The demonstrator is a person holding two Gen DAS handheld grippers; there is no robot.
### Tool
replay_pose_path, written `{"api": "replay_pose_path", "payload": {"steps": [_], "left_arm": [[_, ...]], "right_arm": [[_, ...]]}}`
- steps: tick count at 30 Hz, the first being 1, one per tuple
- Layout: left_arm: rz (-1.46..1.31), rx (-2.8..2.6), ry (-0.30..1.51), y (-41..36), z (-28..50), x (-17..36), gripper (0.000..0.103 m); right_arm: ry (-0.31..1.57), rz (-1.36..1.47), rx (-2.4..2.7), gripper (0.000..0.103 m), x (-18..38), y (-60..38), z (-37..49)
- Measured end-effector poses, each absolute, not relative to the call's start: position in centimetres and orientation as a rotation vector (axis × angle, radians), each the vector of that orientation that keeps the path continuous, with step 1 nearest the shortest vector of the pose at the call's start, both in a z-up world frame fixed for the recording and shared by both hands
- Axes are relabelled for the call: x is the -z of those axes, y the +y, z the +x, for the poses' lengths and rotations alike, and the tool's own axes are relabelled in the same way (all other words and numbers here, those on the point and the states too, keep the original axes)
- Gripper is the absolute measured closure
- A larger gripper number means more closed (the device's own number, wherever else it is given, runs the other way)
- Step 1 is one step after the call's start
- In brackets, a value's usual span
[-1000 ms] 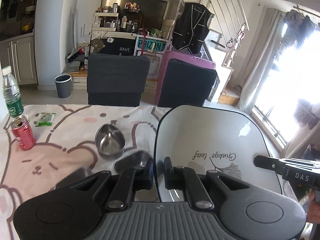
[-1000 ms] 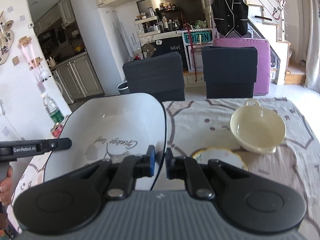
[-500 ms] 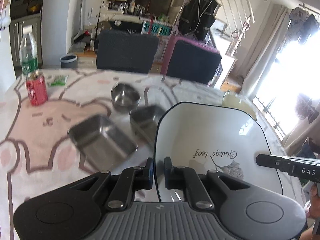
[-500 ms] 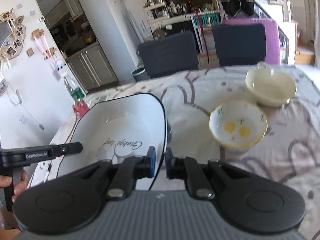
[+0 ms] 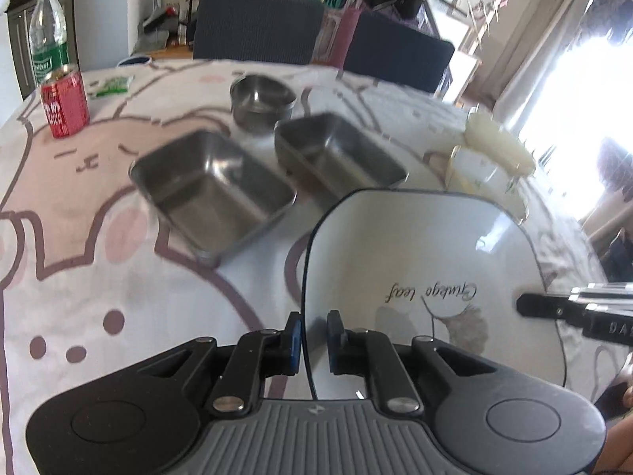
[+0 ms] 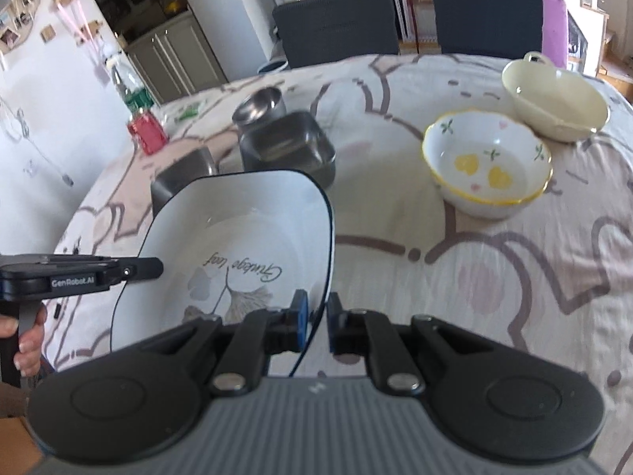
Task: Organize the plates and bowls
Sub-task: 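Lift the white plate with both grippers and carry it toward the steel trays, then lower the white plate onto the tablecloth and open both grippers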
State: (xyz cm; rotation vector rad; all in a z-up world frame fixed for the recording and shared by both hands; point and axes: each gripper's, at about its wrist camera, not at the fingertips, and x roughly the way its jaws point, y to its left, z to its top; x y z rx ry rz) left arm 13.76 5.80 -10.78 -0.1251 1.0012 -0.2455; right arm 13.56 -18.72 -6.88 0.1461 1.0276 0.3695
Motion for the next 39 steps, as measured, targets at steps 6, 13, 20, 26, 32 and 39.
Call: {"api": "replay_pose_path", "payload": {"steps": [6,13,20,26,32,39], "left_arm": [[-0.101,0.225,1.062,6.2,13.7,12.9,0.088],[-0.138,0.197,1.09,7.4,14.7,14.0,0.087],[-0.101,0.185,1.108,7.4,15.1,14.3,0.086],[-0.107,0.186,1.108,7.4,15.4,14.3,0.086],[-0.109,0.192,1.098,6.9,15.7,14.1,0.086],[-0.105,0.21,1.098,6.1,16.3,14.0,0.086]], "right_arm": [[1.069,0.101,-0.363,0.091,8.1,-17.3,13.2],[1.085,0.06,-0.353,0.091,9.1,-15.5,14.1],[1.126,0.008,-0.336,0.091,10.1,-14.3,14.6],[1.148,0.023,-0.324,0.091,10.5,-14.3,15.0],[1.175,0.025,-0.299,0.089,11.3,-14.3,15.6],[1.164,0.01,-0.26,0.088,11.6,-14.6,16.5]]}}
